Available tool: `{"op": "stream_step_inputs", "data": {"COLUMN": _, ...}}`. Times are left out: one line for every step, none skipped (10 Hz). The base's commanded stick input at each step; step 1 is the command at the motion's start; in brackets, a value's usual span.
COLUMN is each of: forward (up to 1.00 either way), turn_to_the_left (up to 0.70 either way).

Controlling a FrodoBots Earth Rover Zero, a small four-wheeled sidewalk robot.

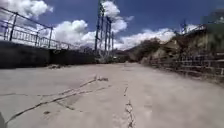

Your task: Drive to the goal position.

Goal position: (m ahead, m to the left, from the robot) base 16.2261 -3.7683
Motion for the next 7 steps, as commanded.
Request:
{"op": "stream_step_inputs", "data": {"forward": 1.0, "turn_to_the_left": -0.01}}
{"op": "stream_step_inputs", "data": {"forward": 1.0, "turn_to_the_left": -0.01}}
{"op": "stream_step_inputs", "data": {"forward": 1.0, "turn_to_the_left": -0.01}}
{"op": "stream_step_inputs", "data": {"forward": 1.0, "turn_to_the_left": -0.01}}
{"op": "stream_step_inputs", "data": {"forward": 1.0, "turn_to_the_left": -0.01}}
{"op": "stream_step_inputs", "data": {"forward": 1.0, "turn_to_the_left": -0.01}}
{"op": "stream_step_inputs", "data": {"forward": 1.0, "turn_to_the_left": -0.01}}
